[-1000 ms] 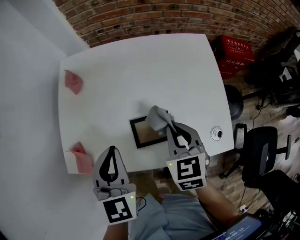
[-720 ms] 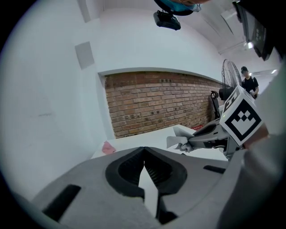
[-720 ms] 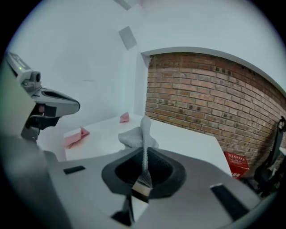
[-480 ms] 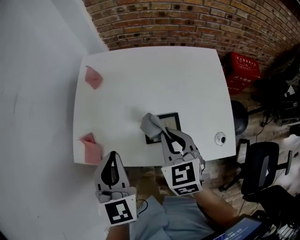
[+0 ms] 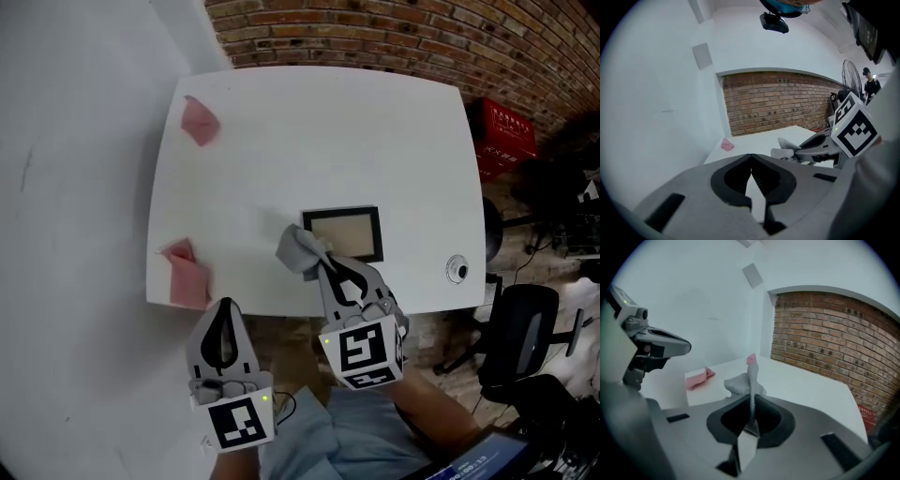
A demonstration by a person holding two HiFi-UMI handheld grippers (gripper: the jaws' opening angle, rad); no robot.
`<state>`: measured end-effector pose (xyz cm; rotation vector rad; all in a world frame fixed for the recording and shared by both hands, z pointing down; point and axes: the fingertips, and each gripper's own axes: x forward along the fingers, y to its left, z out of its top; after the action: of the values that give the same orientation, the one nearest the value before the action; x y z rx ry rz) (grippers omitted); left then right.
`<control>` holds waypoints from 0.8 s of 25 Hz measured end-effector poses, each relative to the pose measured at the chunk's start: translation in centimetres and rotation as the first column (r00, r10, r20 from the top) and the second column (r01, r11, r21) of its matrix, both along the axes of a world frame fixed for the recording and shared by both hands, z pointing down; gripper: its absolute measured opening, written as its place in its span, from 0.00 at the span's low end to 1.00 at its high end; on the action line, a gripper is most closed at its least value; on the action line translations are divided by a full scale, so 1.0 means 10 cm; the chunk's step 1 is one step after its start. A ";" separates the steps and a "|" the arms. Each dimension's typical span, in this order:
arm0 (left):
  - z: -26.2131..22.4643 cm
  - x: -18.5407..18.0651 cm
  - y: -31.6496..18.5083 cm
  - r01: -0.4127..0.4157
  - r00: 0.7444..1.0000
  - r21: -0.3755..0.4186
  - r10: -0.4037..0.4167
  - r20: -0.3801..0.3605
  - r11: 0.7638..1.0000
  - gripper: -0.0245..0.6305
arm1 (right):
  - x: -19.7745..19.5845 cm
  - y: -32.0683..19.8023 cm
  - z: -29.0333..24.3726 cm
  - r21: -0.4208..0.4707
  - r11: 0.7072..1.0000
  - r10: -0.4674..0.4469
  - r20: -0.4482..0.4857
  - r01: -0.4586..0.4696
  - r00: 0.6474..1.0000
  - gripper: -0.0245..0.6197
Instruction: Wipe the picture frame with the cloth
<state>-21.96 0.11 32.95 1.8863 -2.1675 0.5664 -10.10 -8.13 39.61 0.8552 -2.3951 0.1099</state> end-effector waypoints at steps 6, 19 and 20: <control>0.24 -0.10 -0.04 -0.007 1.000 -0.043 0.006 -0.017 0.999 0.05 | -0.06 0.03 0.30 -0.049 0.999 0.000 -0.031 -0.001 1.000 0.08; 0.57 -0.07 -0.21 -0.056 0.998 -0.115 0.052 -0.036 0.992 0.05 | 0.04 0.09 0.74 -0.136 0.990 0.030 -0.066 -0.039 0.997 0.08; 0.58 -0.05 -0.22 -0.060 0.998 -0.116 0.057 -0.035 0.991 0.05 | 0.05 0.08 0.74 -0.139 0.989 0.034 -0.066 -0.043 0.997 0.08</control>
<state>-22.50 -2.11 38.74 1.8892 -2.0190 0.6551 -9.55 -7.29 47.06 0.8274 -2.2819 0.2590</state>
